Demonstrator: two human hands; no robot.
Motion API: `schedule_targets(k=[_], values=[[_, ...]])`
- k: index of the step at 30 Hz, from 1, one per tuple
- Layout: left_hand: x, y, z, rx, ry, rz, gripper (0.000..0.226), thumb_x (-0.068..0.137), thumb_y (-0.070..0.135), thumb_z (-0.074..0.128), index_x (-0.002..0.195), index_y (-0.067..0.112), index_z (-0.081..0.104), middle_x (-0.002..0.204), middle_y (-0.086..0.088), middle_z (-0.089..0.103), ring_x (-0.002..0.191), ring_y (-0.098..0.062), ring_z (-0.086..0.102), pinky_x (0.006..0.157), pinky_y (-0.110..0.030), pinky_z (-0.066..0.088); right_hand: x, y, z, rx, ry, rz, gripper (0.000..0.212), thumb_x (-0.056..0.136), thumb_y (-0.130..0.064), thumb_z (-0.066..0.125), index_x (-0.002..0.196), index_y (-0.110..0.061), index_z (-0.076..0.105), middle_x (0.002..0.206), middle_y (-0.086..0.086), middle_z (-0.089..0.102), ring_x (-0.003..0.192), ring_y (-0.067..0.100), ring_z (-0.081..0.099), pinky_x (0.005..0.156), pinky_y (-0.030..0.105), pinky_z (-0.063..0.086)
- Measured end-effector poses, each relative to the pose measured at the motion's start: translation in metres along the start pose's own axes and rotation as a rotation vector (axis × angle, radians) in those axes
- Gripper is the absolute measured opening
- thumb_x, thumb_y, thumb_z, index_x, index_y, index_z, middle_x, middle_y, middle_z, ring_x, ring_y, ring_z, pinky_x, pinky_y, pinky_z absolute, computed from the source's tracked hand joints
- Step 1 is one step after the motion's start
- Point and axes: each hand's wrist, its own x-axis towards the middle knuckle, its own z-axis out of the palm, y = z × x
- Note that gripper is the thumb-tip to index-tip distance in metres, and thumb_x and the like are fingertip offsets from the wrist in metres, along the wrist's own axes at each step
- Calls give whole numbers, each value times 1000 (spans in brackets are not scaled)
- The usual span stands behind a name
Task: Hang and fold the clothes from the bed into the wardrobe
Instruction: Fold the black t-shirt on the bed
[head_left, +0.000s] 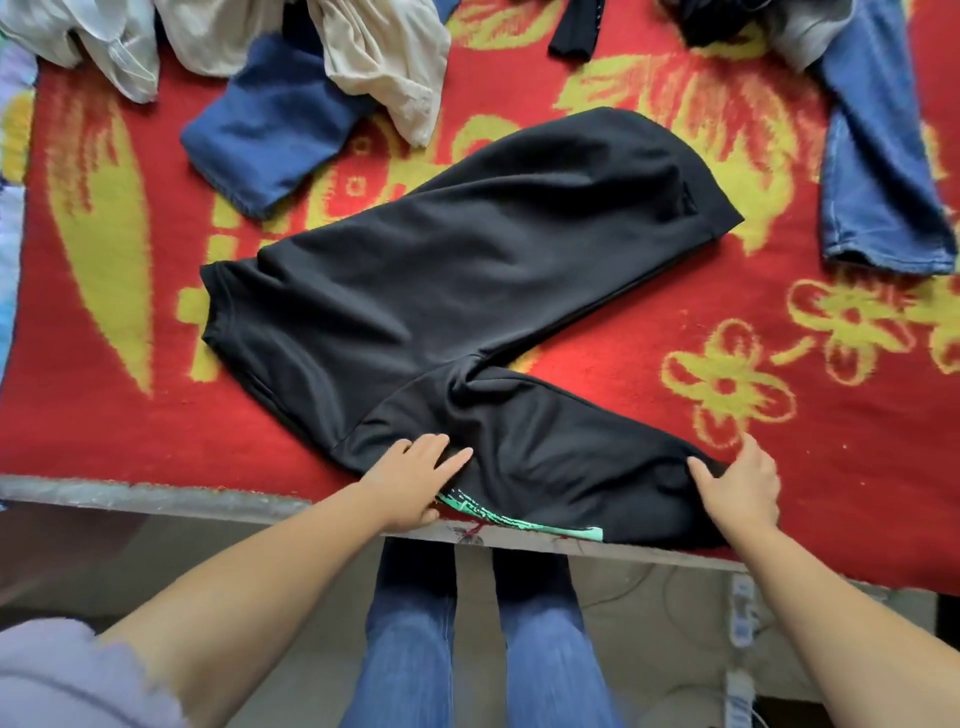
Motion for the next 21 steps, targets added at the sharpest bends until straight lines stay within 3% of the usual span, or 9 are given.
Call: schedule_targets(k=[3, 5, 7, 10, 12, 14, 16, 19, 21], values=[[2, 15, 17, 188, -34, -110, 97, 88, 22, 56, 149, 18, -20, 157, -13, 4, 145, -27, 8, 112, -45, 19, -4, 32, 4, 162, -175, 83, 84, 81, -38, 74, 144, -3, 32, 146, 21, 35, 133, 36, 37, 110, 48, 32], [3, 15, 18, 200, 49, -117, 92, 88, 10, 51, 151, 18, -16, 156, -12, 10, 142, -27, 15, 109, -42, 23, -9, 38, 7, 359, -246, 147, 81, 80, -31, 77, 142, -4, 32, 141, 14, 43, 128, 33, 44, 107, 46, 37], [7, 9, 13, 99, 133, -90, 80, 88, 4, 46, 154, 20, 3, 150, -9, 25, 135, -26, 29, 103, -36, 31, -9, 36, 5, 546, -368, 229, 64, 82, -20, 75, 136, -5, 43, 130, 14, 56, 115, 32, 57, 97, 48, 47], [10, -6, -7, -301, 169, -173, 58, 90, 4, 41, 144, 24, 41, 137, 0, 48, 124, -20, 45, 97, -32, 40, -5, 11, -22, 787, -583, 361, 26, 87, -17, 66, 111, -8, 63, 92, 16, 72, 73, 27, 70, 62, 36, 58], [7, -20, -22, -549, 147, -233, 46, 88, 5, 44, 127, 23, 60, 124, 3, 61, 116, -18, 53, 94, -31, 42, 0, -22, -51, 884, -618, 364, 12, 91, -21, 59, 97, -11, 63, 67, 8, 70, 51, 18, 65, 47, 23, 52], [0, -35, -32, -692, 110, -224, 24, 90, 7, 47, 97, 17, 67, 93, 1, 67, 92, -20, 59, 78, -31, 40, 9, -65, -84, 1014, -580, 332, 12, 94, -22, 55, 84, -16, 59, 51, -2, 63, 39, 9, 57, 38, 15, 45], [-8, -52, -40, -889, 53, -217, 19, 96, 15, 51, 79, 8, 58, 73, 3, 53, 73, -15, 48, 71, -32, 35, 17, -117, -112, 1240, -548, 309, 14, 89, -12, 57, 76, -15, 57, 46, -6, 59, 37, 4, 55, 39, 15, 45], [-19, -80, -50, -1341, -7, -323, 25, 96, 27, 55, 98, 5, 67, 88, 6, 64, 78, -9, 53, 79, -29, 41, 29, -199, -132, 1563, -560, 254, 13, 65, 7, 60, 67, -5, 59, 51, 2, 61, 43, 9, 59, 43, 20, 50], [-19, -95, -51, -1480, 13, -390, 23, 95, 31, 57, 96, 11, 70, 90, 9, 70, 80, -8, 58, 79, -25, 44, 34, -247, -121, 1690, -516, 213, 18, 87, 9, 45, 88, -1, 60, 70, 12, 65, 52, 16, 65, 53, 30, 57]])
